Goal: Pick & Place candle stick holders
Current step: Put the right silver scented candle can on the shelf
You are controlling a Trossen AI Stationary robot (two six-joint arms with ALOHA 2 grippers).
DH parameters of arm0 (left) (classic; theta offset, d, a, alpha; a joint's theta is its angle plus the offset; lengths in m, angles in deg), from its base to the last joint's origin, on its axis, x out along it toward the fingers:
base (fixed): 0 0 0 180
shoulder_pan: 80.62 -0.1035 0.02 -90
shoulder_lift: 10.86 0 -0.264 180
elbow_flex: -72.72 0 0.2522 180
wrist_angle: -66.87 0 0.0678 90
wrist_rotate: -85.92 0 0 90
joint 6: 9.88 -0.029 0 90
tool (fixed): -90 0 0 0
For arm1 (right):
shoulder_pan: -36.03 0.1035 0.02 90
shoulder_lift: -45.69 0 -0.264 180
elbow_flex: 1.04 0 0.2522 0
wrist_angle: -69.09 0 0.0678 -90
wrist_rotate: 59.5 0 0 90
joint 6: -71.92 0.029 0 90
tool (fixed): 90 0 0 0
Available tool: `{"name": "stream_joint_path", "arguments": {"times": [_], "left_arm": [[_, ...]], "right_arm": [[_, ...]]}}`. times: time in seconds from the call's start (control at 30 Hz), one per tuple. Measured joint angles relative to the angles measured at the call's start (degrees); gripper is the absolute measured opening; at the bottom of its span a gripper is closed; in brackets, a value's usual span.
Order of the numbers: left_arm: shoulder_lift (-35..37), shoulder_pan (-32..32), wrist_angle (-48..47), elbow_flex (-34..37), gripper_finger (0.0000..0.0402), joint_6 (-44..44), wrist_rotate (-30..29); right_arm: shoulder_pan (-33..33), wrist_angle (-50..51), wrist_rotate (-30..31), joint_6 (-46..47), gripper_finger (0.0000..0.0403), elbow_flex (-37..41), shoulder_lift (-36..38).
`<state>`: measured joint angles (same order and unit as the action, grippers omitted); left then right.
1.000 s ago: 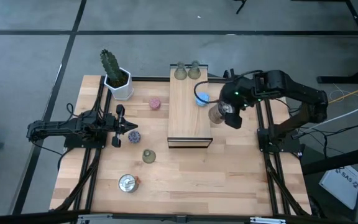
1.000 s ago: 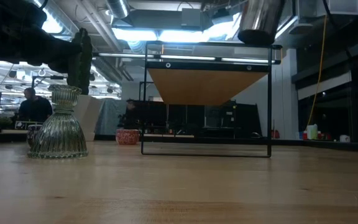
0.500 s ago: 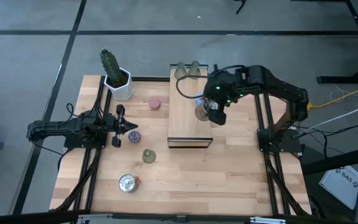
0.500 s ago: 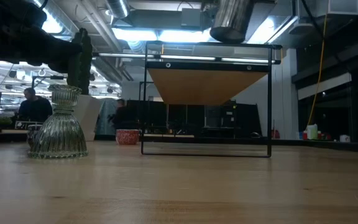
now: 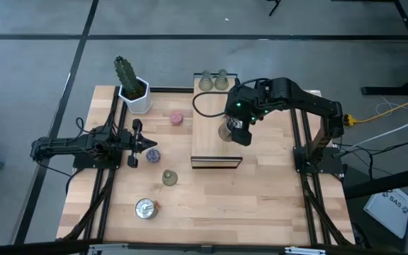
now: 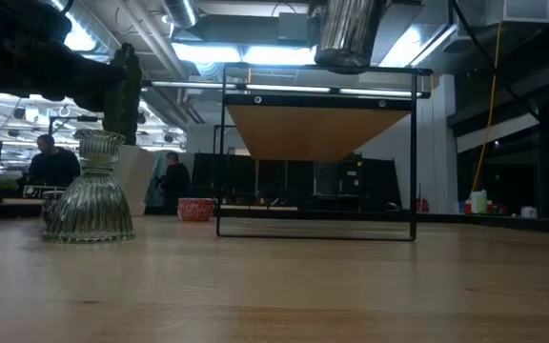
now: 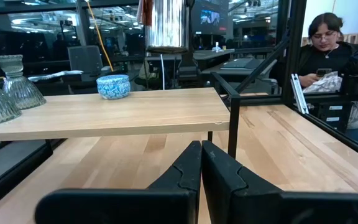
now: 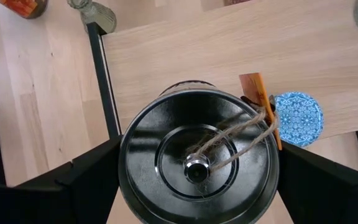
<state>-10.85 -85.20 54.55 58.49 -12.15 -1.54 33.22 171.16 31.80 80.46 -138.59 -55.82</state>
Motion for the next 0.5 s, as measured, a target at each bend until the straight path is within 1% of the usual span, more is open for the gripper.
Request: {"name": "stream_joint_path", "arguments": {"times": [0.33,0.5], "left_arm": [[0.0,0.0,0.0,0.0,0.0006,0.0,0.0],[0.0,0.0,0.0,0.0,0.0006,0.0,0.0]], "right_arm": [[0.0,2.0,0.0,-0.2,0.0364,0.0,-1.2],[0.9,1.3,-1.7,-1.1,0.0364,0.3,-2.0]]}}
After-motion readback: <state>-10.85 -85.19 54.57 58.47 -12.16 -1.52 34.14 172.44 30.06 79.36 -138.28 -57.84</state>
